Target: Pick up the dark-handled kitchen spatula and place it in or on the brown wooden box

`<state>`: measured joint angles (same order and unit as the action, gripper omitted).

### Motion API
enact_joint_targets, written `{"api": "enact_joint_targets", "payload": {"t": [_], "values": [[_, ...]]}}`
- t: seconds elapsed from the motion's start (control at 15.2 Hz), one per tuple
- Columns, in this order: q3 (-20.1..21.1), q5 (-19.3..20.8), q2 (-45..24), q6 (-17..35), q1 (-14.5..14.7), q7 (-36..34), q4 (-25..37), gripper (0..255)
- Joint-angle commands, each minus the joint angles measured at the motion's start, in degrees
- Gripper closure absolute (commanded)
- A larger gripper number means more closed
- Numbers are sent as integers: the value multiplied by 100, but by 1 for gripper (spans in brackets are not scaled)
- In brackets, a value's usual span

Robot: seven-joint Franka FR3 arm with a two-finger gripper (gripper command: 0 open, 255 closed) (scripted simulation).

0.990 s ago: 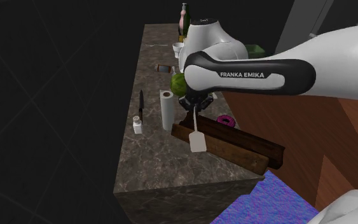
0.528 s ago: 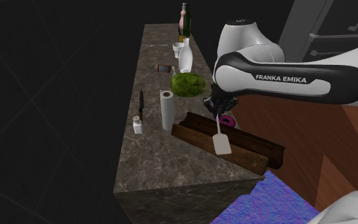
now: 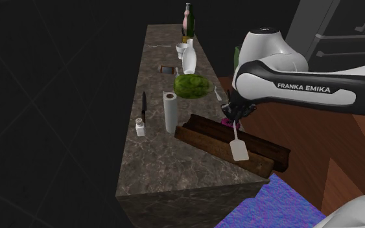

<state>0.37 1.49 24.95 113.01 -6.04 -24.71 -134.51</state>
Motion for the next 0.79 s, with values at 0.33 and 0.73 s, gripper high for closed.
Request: {"api": "enact_joint_targets", "payload": {"t": [0.33, 0.73], "values": [[-1, 8, -101, 559, -2, -13, -456, 255], [0, 16, -228, 965, -4, -25, -734, 255]]}}
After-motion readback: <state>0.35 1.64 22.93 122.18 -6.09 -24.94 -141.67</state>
